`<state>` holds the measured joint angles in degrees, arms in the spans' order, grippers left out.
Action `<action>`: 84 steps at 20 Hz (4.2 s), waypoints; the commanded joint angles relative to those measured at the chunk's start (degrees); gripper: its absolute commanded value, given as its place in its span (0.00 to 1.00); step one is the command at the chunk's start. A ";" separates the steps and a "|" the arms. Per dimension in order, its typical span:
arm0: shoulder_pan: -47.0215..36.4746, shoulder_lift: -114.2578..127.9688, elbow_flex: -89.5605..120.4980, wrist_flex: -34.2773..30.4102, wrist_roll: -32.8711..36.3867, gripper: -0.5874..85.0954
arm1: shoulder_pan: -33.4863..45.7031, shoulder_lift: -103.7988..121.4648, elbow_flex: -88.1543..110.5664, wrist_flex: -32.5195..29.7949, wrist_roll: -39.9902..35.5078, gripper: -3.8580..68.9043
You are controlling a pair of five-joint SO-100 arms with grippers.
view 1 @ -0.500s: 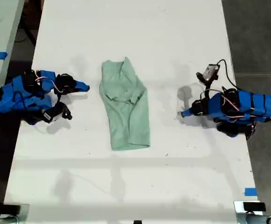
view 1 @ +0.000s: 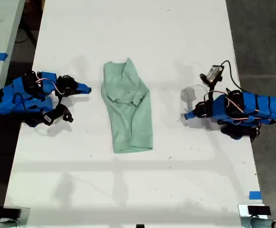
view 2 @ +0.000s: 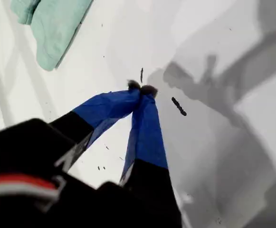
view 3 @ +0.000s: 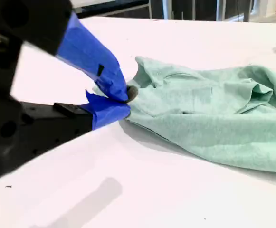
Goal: Fold t shirt
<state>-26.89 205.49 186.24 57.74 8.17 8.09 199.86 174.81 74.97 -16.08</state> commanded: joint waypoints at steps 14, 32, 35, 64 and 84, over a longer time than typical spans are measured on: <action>20.04 -77.17 -72.95 19.95 -24.08 0.01 | -2.29 -37.79 -35.33 5.89 9.32 0.04; 42.01 -145.72 -126.12 21.71 -30.76 0.24 | -16.44 -113.91 -95.36 -3.16 2.81 0.52; 41.57 -147.48 -126.39 19.25 -29.97 0.21 | -16.08 -116.81 -96.15 -3.87 2.37 0.52; 31.55 -116.10 -122.70 32.70 -15.73 0.00 | -13.10 -110.92 -113.47 1.23 -12.66 0.05; 4.04 -72.42 -95.62 32.87 2.99 0.18 | 12.22 -59.41 -75.76 24.87 -14.33 0.40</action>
<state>-32.52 121.38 84.99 91.32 18.19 29.18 127.09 87.71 100.46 -38.85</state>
